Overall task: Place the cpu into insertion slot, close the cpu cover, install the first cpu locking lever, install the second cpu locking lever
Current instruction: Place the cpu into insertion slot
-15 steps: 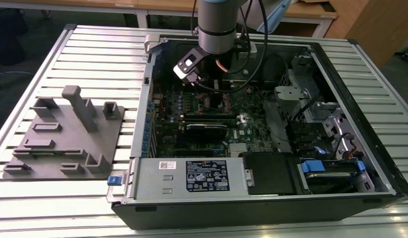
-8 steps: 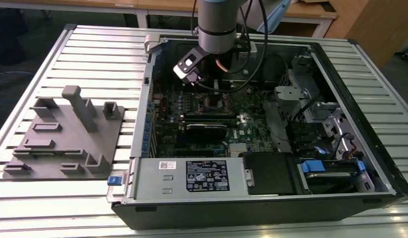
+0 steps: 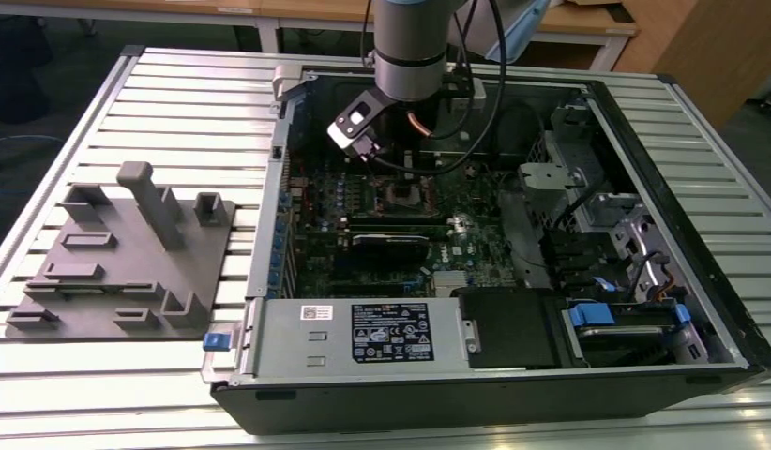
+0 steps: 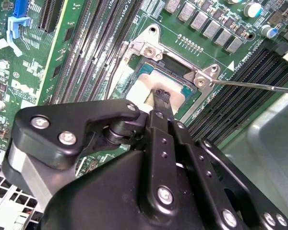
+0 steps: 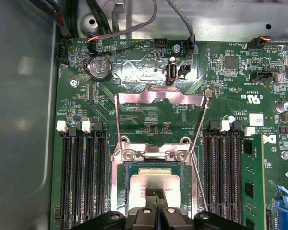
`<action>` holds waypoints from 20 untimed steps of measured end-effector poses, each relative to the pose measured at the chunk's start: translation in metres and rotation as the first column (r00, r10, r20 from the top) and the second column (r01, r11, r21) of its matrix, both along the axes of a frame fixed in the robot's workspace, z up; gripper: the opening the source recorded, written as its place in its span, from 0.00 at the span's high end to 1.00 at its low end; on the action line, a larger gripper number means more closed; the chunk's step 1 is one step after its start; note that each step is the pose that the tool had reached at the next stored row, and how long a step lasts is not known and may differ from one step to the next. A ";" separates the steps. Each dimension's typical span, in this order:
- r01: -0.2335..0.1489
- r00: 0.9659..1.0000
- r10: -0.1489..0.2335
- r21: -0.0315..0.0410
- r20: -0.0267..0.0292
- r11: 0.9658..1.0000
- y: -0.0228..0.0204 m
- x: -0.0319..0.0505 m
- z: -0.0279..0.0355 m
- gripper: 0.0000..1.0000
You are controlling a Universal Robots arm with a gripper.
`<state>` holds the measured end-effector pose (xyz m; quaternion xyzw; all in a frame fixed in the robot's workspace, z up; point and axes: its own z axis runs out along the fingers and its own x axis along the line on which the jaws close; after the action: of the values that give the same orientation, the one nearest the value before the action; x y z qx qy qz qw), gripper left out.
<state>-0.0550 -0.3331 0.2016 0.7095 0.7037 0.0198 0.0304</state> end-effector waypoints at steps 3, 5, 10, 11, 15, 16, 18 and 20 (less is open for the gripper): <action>0.000 1.000 0.000 0.000 -0.012 1.000 0.0000 0.0001 0.0001 0.89; 0.000 1.000 0.000 -0.001 -0.016 1.000 -0.0001 0.0001 0.0001 0.89; 0.000 1.000 0.000 0.000 -0.024 1.000 0.0000 0.0003 0.0000 0.89; 0.000 1.000 0.000 0.000 -0.026 1.000 0.0000 0.0016 -0.0001 0.89; 0.000 1.000 0.000 0.000 -0.031 1.000 0.0000 0.0035 0.0000 0.89; 0.000 1.000 0.000 0.000 -0.031 1.000 0.0000 0.0036 -0.0002 0.89; 0.000 1.000 0.000 0.000 -0.031 1.000 0.0000 0.0036 -0.0018 0.89; 0.000 1.000 0.000 -0.001 -0.031 1.000 -0.0001 0.0035 -0.0020 0.89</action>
<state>-0.0514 -0.3331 0.1996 0.7098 0.7041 0.0086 0.0198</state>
